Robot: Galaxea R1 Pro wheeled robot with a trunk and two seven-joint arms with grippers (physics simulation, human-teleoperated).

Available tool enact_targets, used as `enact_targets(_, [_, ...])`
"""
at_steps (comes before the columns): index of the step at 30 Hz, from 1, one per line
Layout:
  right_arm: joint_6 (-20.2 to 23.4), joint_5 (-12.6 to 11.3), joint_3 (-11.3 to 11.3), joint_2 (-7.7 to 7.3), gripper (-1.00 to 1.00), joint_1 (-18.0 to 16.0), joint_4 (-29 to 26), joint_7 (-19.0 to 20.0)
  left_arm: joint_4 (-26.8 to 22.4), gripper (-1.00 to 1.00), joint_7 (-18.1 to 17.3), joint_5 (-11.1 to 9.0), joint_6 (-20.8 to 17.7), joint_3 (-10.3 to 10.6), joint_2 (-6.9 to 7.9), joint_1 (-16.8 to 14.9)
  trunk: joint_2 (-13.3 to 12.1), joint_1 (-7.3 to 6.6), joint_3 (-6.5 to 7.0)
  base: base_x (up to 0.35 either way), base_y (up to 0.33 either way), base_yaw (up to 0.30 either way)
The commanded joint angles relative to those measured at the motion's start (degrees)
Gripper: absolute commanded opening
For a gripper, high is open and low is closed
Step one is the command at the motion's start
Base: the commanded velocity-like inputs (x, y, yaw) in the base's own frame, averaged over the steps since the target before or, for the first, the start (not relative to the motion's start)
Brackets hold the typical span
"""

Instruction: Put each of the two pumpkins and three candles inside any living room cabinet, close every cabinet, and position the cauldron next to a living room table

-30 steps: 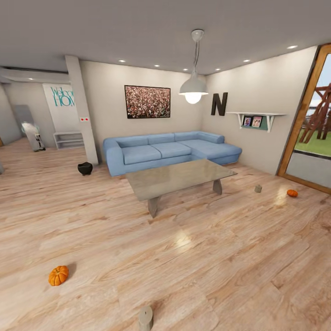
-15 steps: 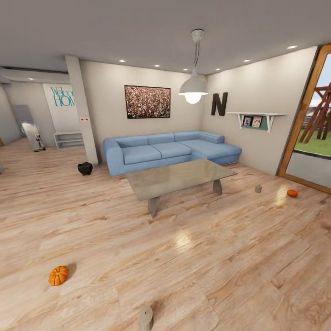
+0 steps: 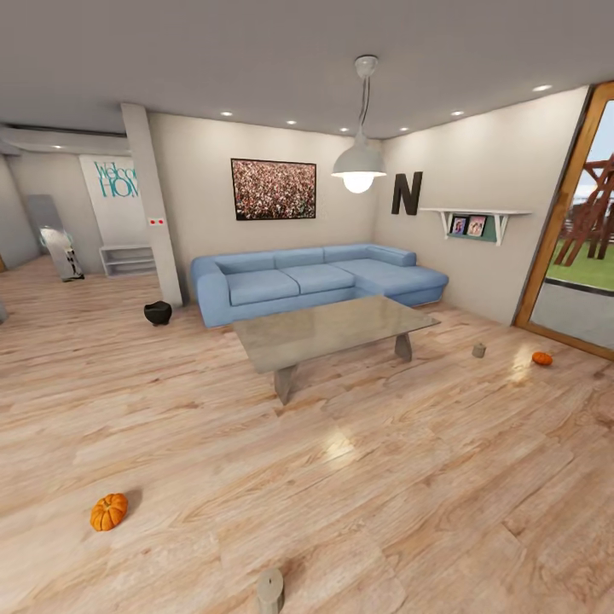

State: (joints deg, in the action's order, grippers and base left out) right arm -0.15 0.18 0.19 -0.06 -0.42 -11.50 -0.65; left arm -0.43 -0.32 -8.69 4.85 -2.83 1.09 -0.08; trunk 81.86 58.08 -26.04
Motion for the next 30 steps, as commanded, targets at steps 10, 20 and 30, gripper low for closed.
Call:
enact_targets(10, [0.0, -0.1, 0.0, -0.02, 1.00, 0.0, -0.1, -0.2, 0.0, 1.00, 0.0, -0.2, 0.2, -0.2, 0.05, 0.0, -2.8, -1.55, 1.21, 0.000, 0.000, 0.000])
enact_targets(20, [-0.1, 0.0, 0.2, 0.05, 1.00, 0.0, -0.2, 0.1, 0.0, 1.00, 0.0, -0.2, 0.3, -0.2, 0.03, 0.0, -2.8, -1.55, 1.21, 0.000, 0.000, 0.000])
enact_targets(30, [0.0, 0.0, 0.0, -0.01, 1.00, 0.0, -0.2, 0.0, 0.0, 1.00, 0.4, -2.2, 0.3, -0.2, 0.05, 0.0, -2.8, -1.55, 1.21, 0.077, -0.038, 0.018])
